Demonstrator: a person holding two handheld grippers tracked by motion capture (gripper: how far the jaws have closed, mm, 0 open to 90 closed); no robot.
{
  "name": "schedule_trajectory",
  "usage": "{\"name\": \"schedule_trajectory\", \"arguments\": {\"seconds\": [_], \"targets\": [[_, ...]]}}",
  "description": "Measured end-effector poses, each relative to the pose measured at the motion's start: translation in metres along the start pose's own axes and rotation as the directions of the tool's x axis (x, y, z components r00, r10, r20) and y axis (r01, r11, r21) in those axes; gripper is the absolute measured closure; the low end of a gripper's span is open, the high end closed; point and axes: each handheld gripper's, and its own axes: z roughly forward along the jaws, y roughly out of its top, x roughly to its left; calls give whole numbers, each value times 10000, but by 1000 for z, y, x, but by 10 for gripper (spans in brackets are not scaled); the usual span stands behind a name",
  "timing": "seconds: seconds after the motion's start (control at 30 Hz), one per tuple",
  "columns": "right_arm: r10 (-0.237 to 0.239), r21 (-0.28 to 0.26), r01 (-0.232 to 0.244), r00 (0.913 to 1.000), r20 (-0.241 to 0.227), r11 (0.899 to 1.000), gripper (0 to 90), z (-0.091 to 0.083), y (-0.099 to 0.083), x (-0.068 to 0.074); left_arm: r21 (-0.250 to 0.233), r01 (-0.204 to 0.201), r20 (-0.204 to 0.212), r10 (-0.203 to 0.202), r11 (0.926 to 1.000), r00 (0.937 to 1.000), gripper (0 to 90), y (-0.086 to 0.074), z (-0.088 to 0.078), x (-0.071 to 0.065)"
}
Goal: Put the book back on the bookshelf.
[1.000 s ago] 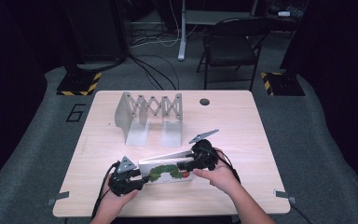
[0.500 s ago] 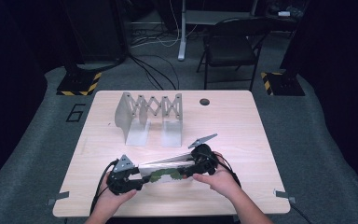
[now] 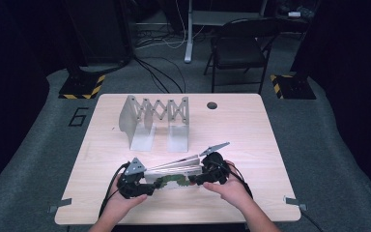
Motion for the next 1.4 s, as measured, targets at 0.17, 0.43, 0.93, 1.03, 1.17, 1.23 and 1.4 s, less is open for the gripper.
{"name": "schedule_trajectory", "arguments": {"seconds": [0.17, 0.43, 0.93, 1.03, 1.17, 1.23, 1.4], "targets": [[197, -8, -197, 9998, -22, 9998, 415, 2, -3, -1, 16, 57, 159, -58, 10000, 9999, 390, 4, 5, 0], [252, 5, -253, 9997, 37, 9997, 416, 5, -5, -1, 119, -126, 120, 124, 9999, 9999, 339, 6, 17, -3], [377, 135, -378, 9993, 72, 9992, 419, 12, -6, -6, 93, -95, 645, 89, 9999, 9979, 404, 2, 21, 3], [399, 148, -400, 9992, 94, 9991, 419, 12, -7, -7, 105, -108, 634, 101, 9999, 9979, 413, 1, 21, 3], [293, 188, -298, 9992, 263, 9994, 419, 13, -7, -9, 185, -465, 608, 453, 9987, 9971, 477, 1, 19, -1], [236, 127, -240, 9991, 339, 9996, 418, 14, -8, -11, 252, -663, 557, 648, 9975, 9963, 499, 1, 19, -5], [320, 104, -325, 9985, 450, 9994, 416, 13, -8, -12, 353, -1054, 618, 1031, 9938, 9928, 565, -1, 17, -13]]}}
